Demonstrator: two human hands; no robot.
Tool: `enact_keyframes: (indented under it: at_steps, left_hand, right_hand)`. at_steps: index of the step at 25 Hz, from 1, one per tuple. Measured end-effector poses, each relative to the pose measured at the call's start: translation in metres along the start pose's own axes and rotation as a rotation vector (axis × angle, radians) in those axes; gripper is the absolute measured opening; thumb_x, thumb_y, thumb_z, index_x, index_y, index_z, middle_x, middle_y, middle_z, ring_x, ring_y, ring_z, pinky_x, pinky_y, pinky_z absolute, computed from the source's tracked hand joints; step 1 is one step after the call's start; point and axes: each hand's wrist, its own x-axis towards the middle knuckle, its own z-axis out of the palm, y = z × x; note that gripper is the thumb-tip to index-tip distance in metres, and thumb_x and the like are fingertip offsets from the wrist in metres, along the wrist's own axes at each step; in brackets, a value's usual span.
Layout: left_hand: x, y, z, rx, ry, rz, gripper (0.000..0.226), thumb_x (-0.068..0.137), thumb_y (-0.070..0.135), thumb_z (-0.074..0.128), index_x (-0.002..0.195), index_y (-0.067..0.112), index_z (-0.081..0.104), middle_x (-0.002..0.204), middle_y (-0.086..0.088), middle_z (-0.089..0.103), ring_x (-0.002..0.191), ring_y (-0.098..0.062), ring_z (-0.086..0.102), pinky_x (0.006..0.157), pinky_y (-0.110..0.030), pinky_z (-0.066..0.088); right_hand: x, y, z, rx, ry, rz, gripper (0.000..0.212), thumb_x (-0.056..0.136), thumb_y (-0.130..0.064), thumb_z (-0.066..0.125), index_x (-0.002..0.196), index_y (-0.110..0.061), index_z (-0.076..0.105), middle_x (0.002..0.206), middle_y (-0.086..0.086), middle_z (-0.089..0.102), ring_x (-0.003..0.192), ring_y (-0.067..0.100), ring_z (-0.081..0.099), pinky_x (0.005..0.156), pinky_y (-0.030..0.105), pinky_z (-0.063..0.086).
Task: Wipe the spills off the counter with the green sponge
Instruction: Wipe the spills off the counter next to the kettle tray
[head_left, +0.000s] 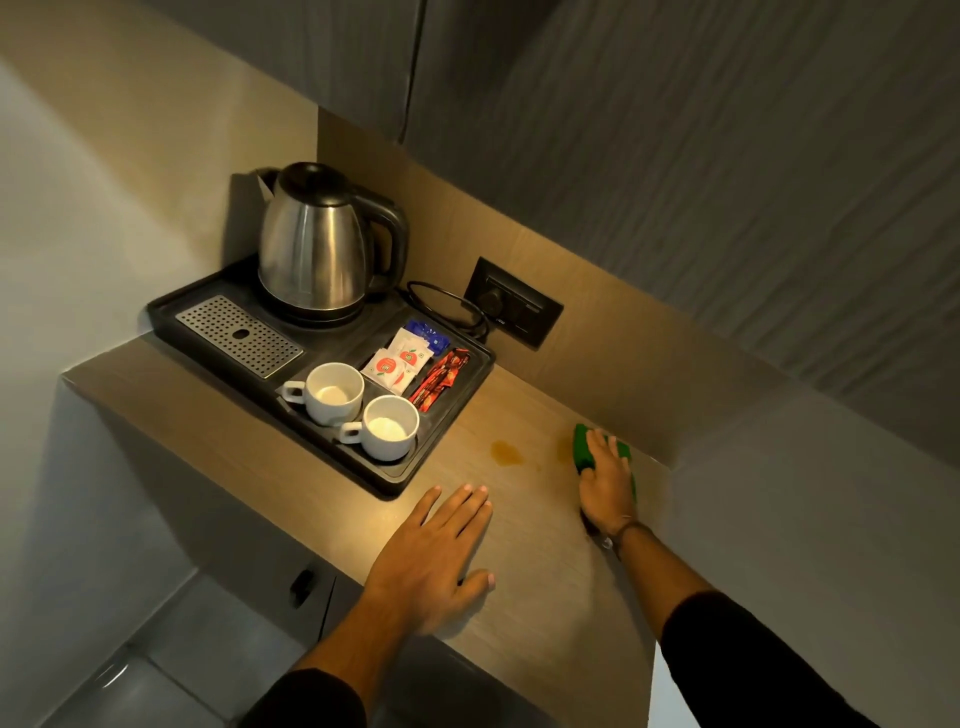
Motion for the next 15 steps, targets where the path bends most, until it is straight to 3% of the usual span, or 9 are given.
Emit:
enact_keyframes:
  at_steps: [4, 6, 9, 11, 13, 15]
  left_hand:
    - [-0.001, 0.0, -0.001, -0.007, -0.009, -0.013, 0.083, 0.102, 0.07, 0.025, 0.166, 0.021, 0.006, 0.176, 0.0, 0.003, 0.16, -0.015, -0.008, 0.129, -0.046, -0.007]
    - [-0.001, 0.002, -0.002, -0.001, -0.027, -0.013, 0.083, 0.102, 0.07, 0.024, 0.166, 0.021, 0.005, 0.176, 0.0, 0.002, 0.16, -0.015, -0.009, 0.129, -0.046, -0.008]
    - [0.0, 0.003, -0.004, -0.007, -0.034, -0.009, 0.082, 0.103, 0.069, 0.025, 0.166, 0.02, 0.005, 0.176, 0.0, 0.0, 0.16, -0.016, -0.009, 0.129, -0.046, -0.008]
    - [0.0, 0.001, -0.006, -0.006, -0.039, -0.005, 0.082, 0.103, 0.068, 0.026, 0.166, 0.02, 0.005, 0.176, 0.0, 0.0, 0.16, -0.016, -0.009, 0.129, -0.047, -0.006]
    - [-0.001, 0.002, -0.006, -0.005, -0.032, -0.01, 0.082, 0.103, 0.068, 0.026, 0.166, 0.02, 0.005, 0.176, -0.001, 0.0, 0.16, -0.016, -0.009, 0.129, -0.046, -0.007]
    - [-0.002, 0.003, -0.006, -0.007, -0.036, -0.01, 0.081, 0.104, 0.067, 0.026, 0.166, 0.02, 0.005, 0.176, -0.001, 0.0, 0.16, -0.016, -0.009, 0.129, -0.046, -0.008]
  right_hand:
    - [-0.041, 0.039, 0.005, -0.045, -0.058, -0.27, 0.076, 0.085, 0.018, 0.048, 0.153, -0.013, 0.033, 0.163, 0.005, 0.026, 0.155, 0.03, 0.012, 0.127, 0.043, 0.006]
    - [-0.035, 0.053, -0.007, -0.032, -0.027, -0.194, 0.075, 0.086, 0.018, 0.046, 0.153, -0.013, 0.035, 0.162, 0.001, 0.024, 0.155, 0.031, 0.013, 0.128, 0.046, 0.008]
    - [0.004, 0.005, 0.002, 0.023, 0.025, -0.03, 0.071, 0.087, 0.015, 0.046, 0.153, -0.008, 0.034, 0.164, 0.01, 0.025, 0.155, 0.031, 0.014, 0.127, 0.048, 0.009]
    - [-0.007, -0.015, 0.023, -0.023, -0.064, -0.184, 0.074, 0.086, 0.012, 0.048, 0.154, -0.012, 0.032, 0.165, 0.009, 0.024, 0.156, 0.028, 0.011, 0.128, 0.046, 0.005]
    - [-0.036, 0.011, 0.029, -0.068, -0.143, -0.372, 0.077, 0.086, 0.004, 0.045, 0.156, -0.022, 0.027, 0.167, -0.001, 0.021, 0.156, 0.017, 0.006, 0.128, 0.042, 0.002]
    - [-0.055, 0.048, 0.014, -0.057, -0.151, -0.406, 0.078, 0.083, -0.001, 0.042, 0.156, -0.025, 0.028, 0.166, -0.004, 0.023, 0.156, 0.015, 0.007, 0.127, 0.043, 0.004]
